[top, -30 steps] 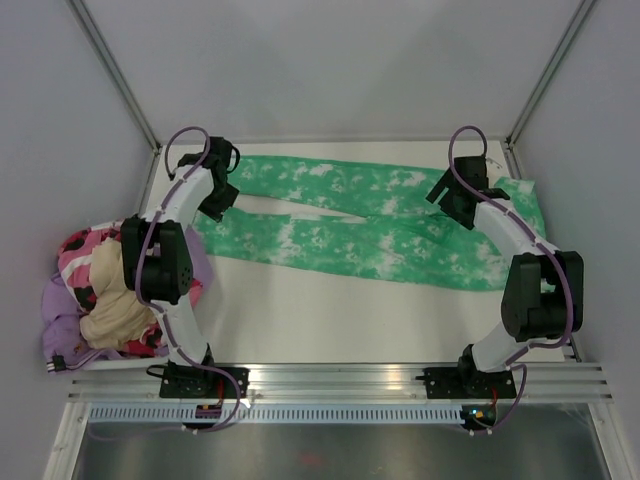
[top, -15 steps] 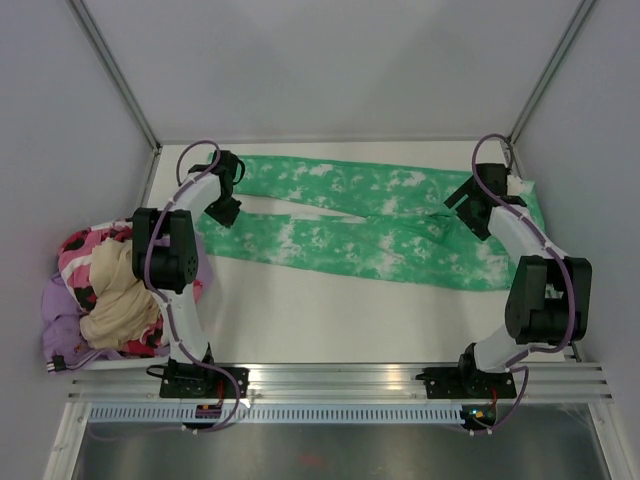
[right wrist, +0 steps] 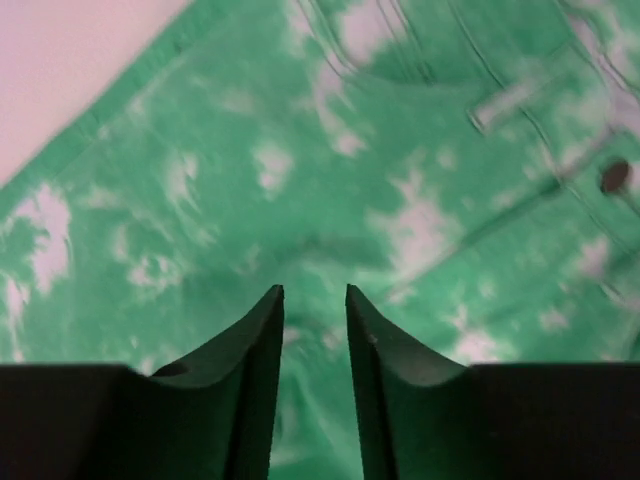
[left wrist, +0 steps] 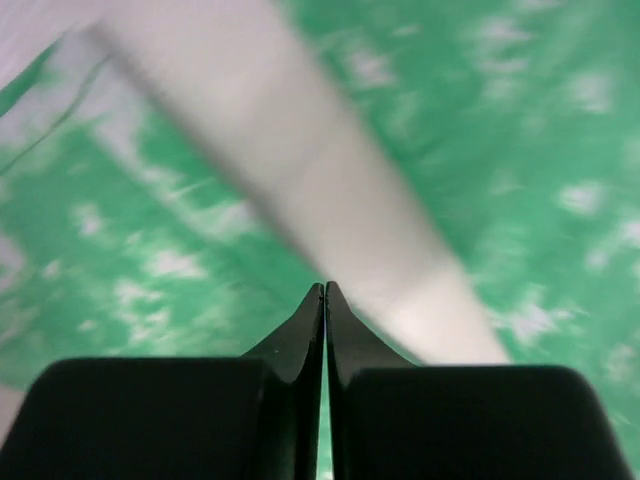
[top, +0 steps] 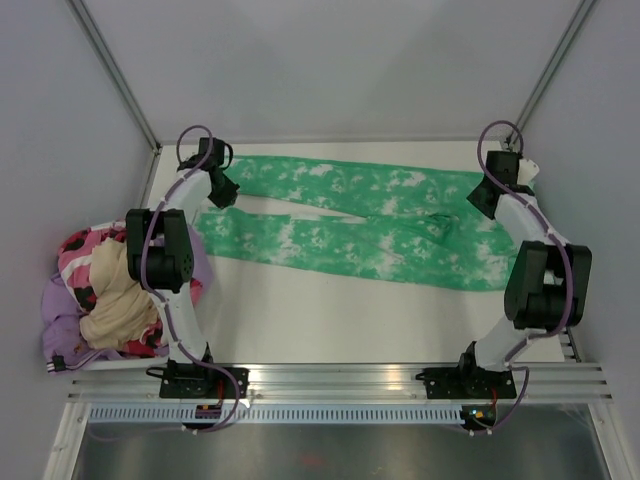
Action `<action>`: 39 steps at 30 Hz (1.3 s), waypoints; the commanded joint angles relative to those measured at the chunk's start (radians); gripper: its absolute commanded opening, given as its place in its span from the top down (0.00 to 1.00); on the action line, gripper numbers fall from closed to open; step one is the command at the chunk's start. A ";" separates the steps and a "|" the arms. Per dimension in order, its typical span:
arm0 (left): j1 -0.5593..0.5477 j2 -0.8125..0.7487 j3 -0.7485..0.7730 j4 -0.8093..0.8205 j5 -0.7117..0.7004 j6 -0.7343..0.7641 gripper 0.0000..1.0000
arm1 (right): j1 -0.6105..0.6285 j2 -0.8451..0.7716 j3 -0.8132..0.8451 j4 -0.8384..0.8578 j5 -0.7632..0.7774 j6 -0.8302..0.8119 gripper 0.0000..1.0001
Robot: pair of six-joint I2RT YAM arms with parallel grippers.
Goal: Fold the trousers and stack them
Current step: Flatten the trousers out
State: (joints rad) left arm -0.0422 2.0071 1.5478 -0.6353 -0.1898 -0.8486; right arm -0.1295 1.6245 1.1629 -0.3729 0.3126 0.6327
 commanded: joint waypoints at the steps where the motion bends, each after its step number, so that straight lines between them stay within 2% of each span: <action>1: -0.015 -0.033 0.135 0.258 0.128 0.117 0.98 | -0.001 0.171 0.187 0.054 0.048 -0.146 0.66; 2: -0.019 0.014 0.158 0.276 0.131 0.109 0.98 | -0.001 0.211 0.270 0.033 0.083 -0.157 0.79; 3: -0.025 0.044 0.181 0.284 0.121 0.073 0.98 | -0.001 0.288 0.311 0.011 0.092 -0.166 1.00; 5: -0.039 0.132 0.254 0.286 0.109 -0.001 0.98 | -0.001 0.381 0.401 -0.053 0.105 -0.163 1.00; 11: -0.058 0.269 0.316 0.370 0.075 -0.182 0.98 | -0.001 0.492 0.435 -0.047 0.079 -0.111 1.00; 16: -0.058 0.358 0.408 0.312 0.023 -0.319 0.98 | -0.001 0.577 0.509 -0.080 0.043 -0.090 1.00; 19: -0.058 0.442 0.499 0.231 0.010 -0.388 0.98 | 0.001 0.633 0.579 -0.090 0.005 -0.076 1.00; 20: -0.058 0.459 0.530 0.156 0.004 -0.421 0.98 | 0.001 0.667 0.598 -0.096 -0.009 -0.071 1.00; 21: -0.056 0.476 0.579 0.134 -0.006 -0.432 0.98 | 0.004 0.681 0.616 -0.106 -0.016 -0.064 1.00; 32: -0.022 0.553 0.707 0.007 -0.074 -0.523 0.98 | 0.057 0.908 0.934 -0.149 -0.058 -0.068 0.99; 36: -0.005 0.579 0.716 0.025 -0.027 -0.550 0.98 | 0.060 1.000 1.115 -0.215 -0.078 -0.059 0.99; 39: 0.011 0.596 0.730 0.046 0.016 -0.583 0.98 | 0.064 1.022 1.140 -0.161 -0.098 -0.044 0.98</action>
State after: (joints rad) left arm -0.0513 2.5660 2.2314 -0.5964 -0.2012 -1.3598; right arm -0.0818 2.5759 2.2623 -0.5571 0.2920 0.5510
